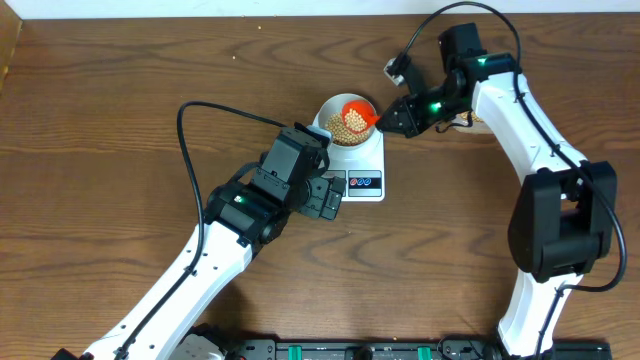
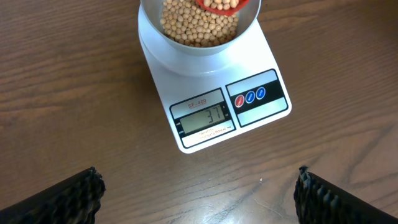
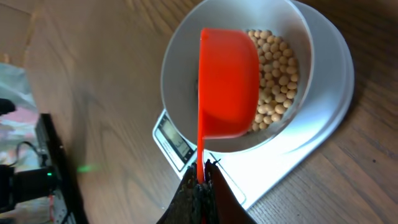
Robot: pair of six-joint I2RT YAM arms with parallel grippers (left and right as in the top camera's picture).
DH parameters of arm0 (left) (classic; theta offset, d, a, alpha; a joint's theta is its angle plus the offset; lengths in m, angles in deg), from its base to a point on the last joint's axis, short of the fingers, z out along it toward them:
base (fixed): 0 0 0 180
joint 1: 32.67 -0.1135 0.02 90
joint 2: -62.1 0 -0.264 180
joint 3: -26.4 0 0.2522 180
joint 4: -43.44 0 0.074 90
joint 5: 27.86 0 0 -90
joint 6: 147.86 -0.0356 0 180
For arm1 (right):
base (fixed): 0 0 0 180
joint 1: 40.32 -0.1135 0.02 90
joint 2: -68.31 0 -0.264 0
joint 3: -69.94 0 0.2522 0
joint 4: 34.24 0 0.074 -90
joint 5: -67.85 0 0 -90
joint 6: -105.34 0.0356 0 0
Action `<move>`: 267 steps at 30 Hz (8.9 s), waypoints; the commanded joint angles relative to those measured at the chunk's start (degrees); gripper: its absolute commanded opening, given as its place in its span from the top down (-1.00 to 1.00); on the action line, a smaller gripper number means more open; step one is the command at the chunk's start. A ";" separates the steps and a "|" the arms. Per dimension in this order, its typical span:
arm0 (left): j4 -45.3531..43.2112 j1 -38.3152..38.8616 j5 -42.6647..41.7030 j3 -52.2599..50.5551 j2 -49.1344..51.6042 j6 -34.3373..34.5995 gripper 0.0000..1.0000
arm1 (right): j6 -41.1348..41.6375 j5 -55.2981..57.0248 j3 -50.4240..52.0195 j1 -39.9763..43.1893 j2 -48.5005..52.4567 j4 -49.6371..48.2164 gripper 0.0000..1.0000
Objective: Scoop item into bowl and weigh 50g on scale
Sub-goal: 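Tilt the red scoop with the right gripper to pour soybeans into bowl, then move the red scoop back right into the soybean tub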
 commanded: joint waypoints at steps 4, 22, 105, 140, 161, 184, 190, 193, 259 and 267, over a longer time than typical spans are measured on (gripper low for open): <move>-0.02 0.02 0.13 0.24 -0.02 -0.55 -0.99 | -1.57 3.85 -3.58 -1.53 0.63 -0.07 0.97; -0.02 0.02 0.13 0.26 -0.02 -0.57 -1.00 | -3.26 14.05 -5.22 -4.66 -3.06 -0.17 0.97; -0.02 0.02 0.13 0.24 -0.02 -0.57 -0.99 | -13.14 18.12 -5.22 -7.37 -3.10 -1.57 0.98; -0.02 0.02 0.13 0.26 -0.02 -0.57 -0.99 | -16.96 16.68 -5.33 -7.37 -6.45 0.00 0.98; -0.02 0.02 0.13 0.24 -0.02 -0.57 -1.00 | -18.80 17.07 -5.33 -7.37 -6.45 -0.37 0.98; -0.02 0.02 0.13 0.24 -0.02 -0.55 -0.99 | -27.30 17.07 -5.33 -7.96 -6.43 0.04 0.98; -0.02 0.02 0.13 0.26 -0.02 -0.55 -1.00 | -27.74 17.14 -5.33 -7.96 -6.43 0.02 0.98; -0.02 0.02 0.13 0.26 -0.02 -0.55 -1.00 | -27.74 17.14 -5.33 -7.96 -6.43 0.02 0.98; -0.02 0.02 0.13 0.24 -0.02 -0.55 -0.99 | -5.90 19.34 -5.20 19.39 -15.76 7.21 0.98; -0.04 0.02 0.13 0.24 -0.02 -0.55 -1.00 | -2.73 23.58 -5.09 23.93 -11.61 9.18 0.98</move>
